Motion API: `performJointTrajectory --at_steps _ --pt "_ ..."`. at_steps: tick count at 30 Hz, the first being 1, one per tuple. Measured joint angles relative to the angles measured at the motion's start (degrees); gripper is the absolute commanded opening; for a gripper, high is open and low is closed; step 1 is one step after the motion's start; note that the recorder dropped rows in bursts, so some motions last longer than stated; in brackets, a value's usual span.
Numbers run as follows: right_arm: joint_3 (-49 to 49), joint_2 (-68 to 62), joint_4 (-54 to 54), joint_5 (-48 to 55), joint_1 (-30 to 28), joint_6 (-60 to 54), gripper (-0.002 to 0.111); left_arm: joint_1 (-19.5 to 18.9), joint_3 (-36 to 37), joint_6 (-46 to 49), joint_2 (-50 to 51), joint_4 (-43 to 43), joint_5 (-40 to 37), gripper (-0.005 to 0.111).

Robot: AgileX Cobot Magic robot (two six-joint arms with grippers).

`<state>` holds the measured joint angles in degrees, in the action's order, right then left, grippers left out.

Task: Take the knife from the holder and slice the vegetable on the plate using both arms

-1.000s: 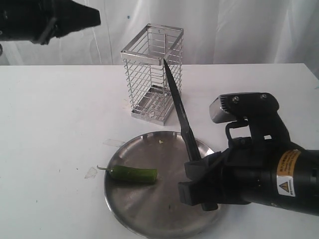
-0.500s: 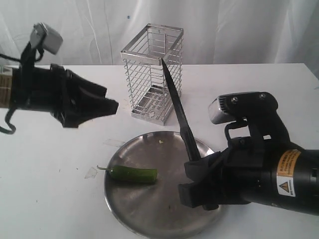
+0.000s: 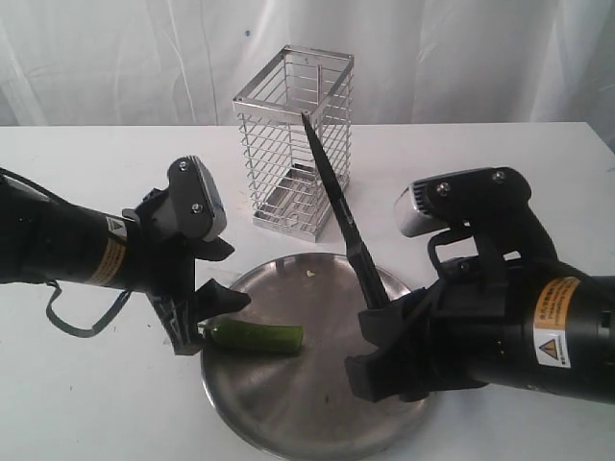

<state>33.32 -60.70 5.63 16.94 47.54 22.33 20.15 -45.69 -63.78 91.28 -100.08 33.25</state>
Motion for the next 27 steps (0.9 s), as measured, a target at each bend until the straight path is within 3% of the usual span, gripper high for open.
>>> performJointTrajectory --at_steps 7,23,27 --pt "0.00 0.00 0.00 0.04 0.00 0.00 0.000 1.86 -0.10 3.05 2.83 0.11 -0.99 0.066" --pt "0.04 0.00 0.44 1.77 0.00 0.00 0.000 2.09 0.60 7.18 9.13 0.11 -0.62 0.066" --pt "0.04 0.00 0.44 1.77 0.00 0.00 0.000 3.92 0.60 8.36 10.36 0.24 -2.20 0.059"
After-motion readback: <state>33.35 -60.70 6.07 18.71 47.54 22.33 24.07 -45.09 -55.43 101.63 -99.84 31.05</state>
